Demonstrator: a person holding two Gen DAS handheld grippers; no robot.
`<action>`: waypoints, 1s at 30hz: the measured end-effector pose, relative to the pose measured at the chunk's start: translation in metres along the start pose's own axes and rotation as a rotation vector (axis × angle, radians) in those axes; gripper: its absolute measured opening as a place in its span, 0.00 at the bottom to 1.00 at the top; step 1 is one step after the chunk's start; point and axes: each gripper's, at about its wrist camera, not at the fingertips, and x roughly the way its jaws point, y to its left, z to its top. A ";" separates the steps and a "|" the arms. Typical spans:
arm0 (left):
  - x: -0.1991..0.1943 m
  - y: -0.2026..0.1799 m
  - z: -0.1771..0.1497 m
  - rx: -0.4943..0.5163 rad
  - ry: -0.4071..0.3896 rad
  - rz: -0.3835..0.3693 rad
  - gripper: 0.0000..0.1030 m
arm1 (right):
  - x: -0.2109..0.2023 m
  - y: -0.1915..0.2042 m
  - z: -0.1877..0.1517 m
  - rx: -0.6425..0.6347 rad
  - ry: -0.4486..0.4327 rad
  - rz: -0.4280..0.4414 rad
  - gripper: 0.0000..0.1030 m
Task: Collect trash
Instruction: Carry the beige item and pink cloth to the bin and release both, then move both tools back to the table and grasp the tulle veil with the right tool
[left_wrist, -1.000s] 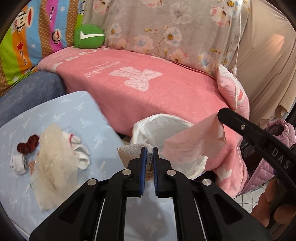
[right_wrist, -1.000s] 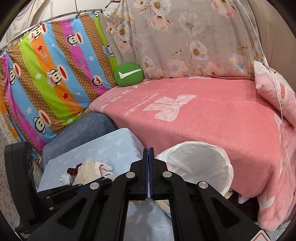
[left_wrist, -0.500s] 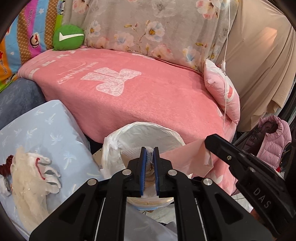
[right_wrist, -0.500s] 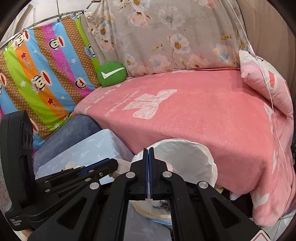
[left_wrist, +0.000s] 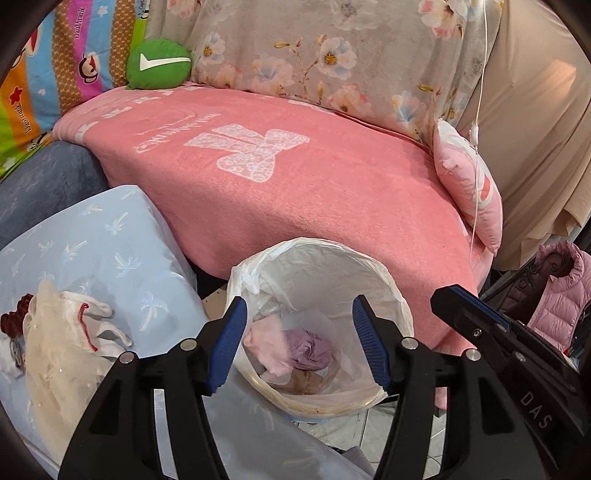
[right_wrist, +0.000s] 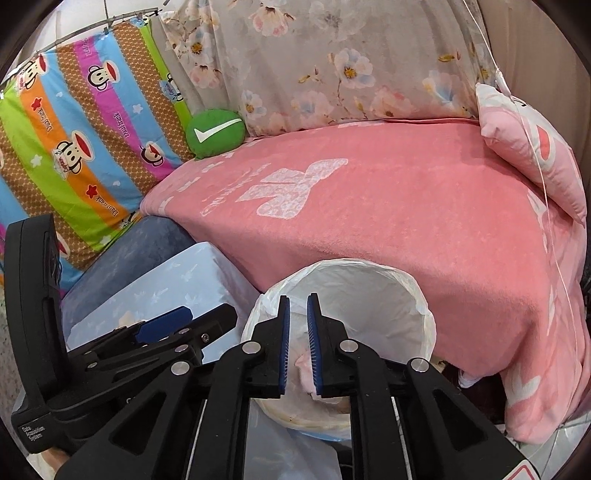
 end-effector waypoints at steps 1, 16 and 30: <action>-0.001 0.001 0.000 0.000 -0.003 0.002 0.55 | 0.000 0.001 0.000 -0.003 0.000 0.000 0.18; -0.030 0.015 -0.014 -0.014 -0.038 0.054 0.55 | -0.023 0.031 -0.016 -0.060 0.009 0.027 0.24; -0.066 0.078 -0.050 -0.109 -0.036 0.180 0.62 | -0.010 0.104 -0.052 -0.159 0.102 0.121 0.33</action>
